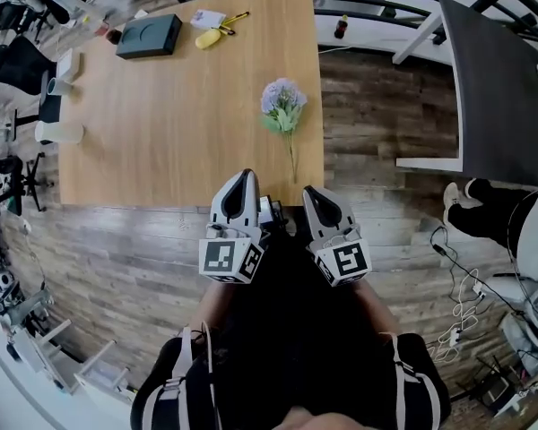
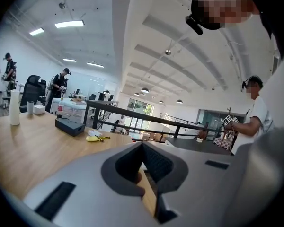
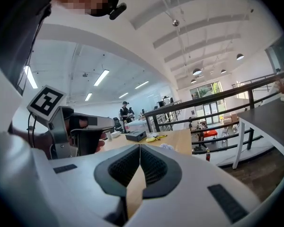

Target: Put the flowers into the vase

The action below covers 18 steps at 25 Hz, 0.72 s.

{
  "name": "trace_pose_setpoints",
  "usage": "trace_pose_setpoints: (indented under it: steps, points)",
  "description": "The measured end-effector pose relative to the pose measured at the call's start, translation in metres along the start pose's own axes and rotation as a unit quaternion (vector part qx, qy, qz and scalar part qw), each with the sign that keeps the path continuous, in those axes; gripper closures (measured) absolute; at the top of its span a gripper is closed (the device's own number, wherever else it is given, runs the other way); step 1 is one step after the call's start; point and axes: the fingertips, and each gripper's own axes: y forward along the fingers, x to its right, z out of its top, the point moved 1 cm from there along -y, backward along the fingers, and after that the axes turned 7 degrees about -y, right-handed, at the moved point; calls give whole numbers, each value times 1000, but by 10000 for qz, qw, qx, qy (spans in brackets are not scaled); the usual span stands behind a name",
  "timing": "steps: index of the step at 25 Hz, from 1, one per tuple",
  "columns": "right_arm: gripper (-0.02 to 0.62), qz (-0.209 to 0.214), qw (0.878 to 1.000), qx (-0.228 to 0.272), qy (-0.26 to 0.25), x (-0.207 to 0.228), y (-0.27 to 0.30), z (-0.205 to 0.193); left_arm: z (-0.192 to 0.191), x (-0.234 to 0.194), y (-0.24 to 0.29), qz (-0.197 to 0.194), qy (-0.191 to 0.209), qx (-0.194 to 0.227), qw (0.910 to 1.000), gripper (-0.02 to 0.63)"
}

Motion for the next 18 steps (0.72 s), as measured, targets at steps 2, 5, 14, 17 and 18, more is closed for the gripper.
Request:
trace_pose_setpoints:
  steps: [2,5,14,17,18]
  points:
    - [578,2,10000,-58,57,11,4,-4,-2,-2,16,150,18,-133,9998,560]
    - [578,-122,9996,-140,199,22,9,-9,-17,-8,45,211,78,-568,9981,558]
    - [578,-750,9963,-233,346,34,14,-10,-92,-53,159,367,-317,-2460,9681,261]
    - [578,-920,9945,-263,420,34,13,-14,-115,-64,189,504,-131,-2934,9546,121]
    - [578,-966,9939,-273,455,34,13,-16,-125,-68,198,572,-108,-3094,9492,95]
